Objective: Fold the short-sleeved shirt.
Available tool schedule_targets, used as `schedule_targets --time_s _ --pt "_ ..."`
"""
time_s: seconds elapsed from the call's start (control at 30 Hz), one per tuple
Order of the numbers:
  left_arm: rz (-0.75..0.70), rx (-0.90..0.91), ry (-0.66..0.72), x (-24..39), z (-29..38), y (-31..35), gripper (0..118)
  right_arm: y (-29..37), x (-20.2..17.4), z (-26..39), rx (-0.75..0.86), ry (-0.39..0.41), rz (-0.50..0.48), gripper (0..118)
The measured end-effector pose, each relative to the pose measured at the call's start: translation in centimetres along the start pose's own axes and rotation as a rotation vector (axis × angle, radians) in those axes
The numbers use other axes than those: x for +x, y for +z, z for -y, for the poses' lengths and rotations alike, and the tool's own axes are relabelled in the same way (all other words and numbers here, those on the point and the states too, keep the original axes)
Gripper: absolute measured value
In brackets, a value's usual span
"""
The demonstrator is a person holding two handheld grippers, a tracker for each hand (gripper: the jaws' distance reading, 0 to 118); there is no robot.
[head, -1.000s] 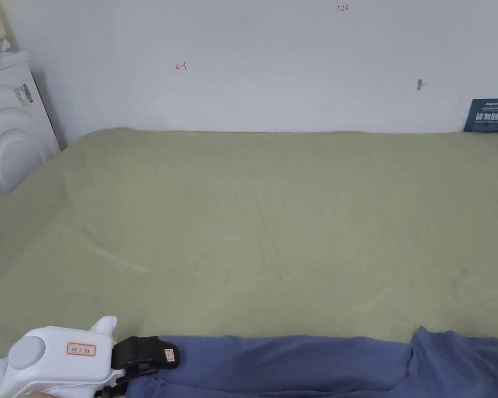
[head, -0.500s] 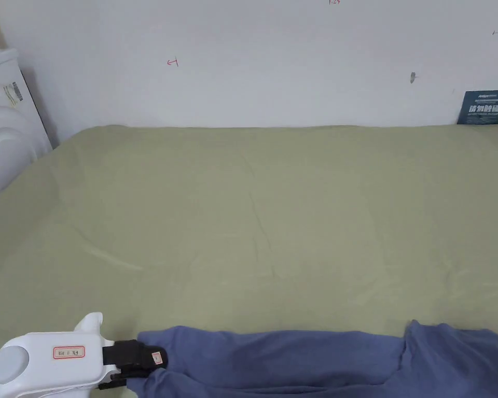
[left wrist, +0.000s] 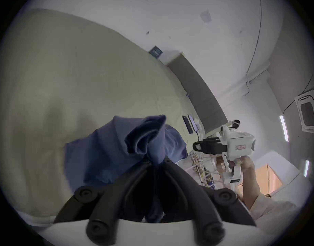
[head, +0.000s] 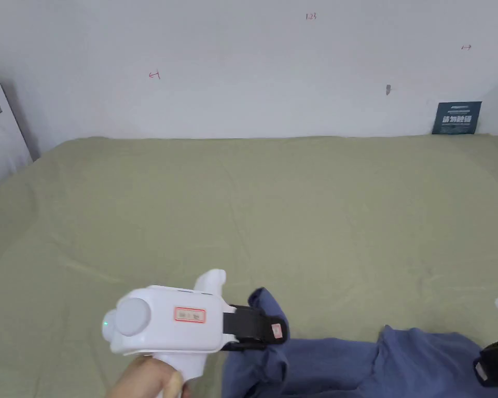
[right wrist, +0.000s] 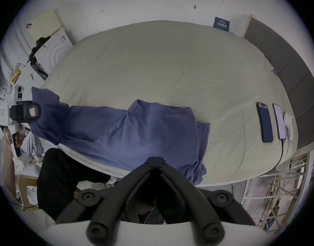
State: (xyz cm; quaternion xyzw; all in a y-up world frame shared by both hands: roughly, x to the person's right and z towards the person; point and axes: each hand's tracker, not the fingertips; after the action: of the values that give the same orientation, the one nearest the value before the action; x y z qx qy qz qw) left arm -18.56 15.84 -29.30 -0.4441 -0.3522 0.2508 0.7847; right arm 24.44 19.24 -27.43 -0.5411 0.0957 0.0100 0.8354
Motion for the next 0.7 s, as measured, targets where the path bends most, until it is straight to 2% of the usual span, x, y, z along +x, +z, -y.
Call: schedule_targets --time_s 0.13,0.17,0.23,0.27,0.33,0.37,0.4,0.43,0.47,0.5,0.57,0.63,0.7 --pt "0.005 -0.059 0.008 0.1 0.7 -5.0 8 -0.8 0.4 0.2 -0.014 -0.002 0.002 0" --pt "0.008 -0.087 0.023 -0.2 0.9 -6.0 18 -1.0 0.6 0.3 -0.018 -0.004 0.002 0" --pt "-0.014 -0.155 0.058 -0.4 1.2 -7.3 86 -1.4 0.9 0.3 -0.025 -0.014 0.004 0" --pt "-0.038 -0.173 0.068 -0.4 1.5 -7.3 104 -1.4 1.1 0.4 -0.027 -0.017 0.004 0" --pt "-0.034 -0.103 0.07 -1.0 1.8 -5.9 101 -1.6 1.6 0.5 -0.028 -0.02 0.004 0" --pt "-0.002 -0.047 0.087 -1.2 1.9 -5.0 95 -1.6 1.9 0.5 -0.028 -0.02 0.004 0" --pt "0.023 -0.001 0.109 -1.6 1.8 -4.2 81 -1.6 1.9 0.5 -0.031 -0.02 0.007 0" --pt "0.023 0.04 0.138 -1.9 1.6 -3.6 62 -1.6 2.0 0.5 -0.032 -0.019 0.011 0" --pt "0.008 0.075 0.16 -2.3 1.4 -3.2 35 -1.4 1.8 0.7 -0.031 -0.018 0.014 0" --pt "0.0 0.101 0.171 -2.6 1.2 -2.9 3 -1.3 1.9 0.7 -0.031 -0.018 0.014 0" --pt "-0.001 0.127 0.185 -3.3 1.5 -2.9 1 -1.3 2.0 0.7 -0.028 -0.023 0.013 0" --pt "0.078 0.091 0.231 -3.5 1.8 -3.6 1 -1.1 1.8 0.8 -0.024 -0.026 0.01 0" --pt "0.078 0.069 0.21 -3.2 2.5 -5.2 1 -1.0 1.8 0.8 -0.022 -0.026 0.012 0"
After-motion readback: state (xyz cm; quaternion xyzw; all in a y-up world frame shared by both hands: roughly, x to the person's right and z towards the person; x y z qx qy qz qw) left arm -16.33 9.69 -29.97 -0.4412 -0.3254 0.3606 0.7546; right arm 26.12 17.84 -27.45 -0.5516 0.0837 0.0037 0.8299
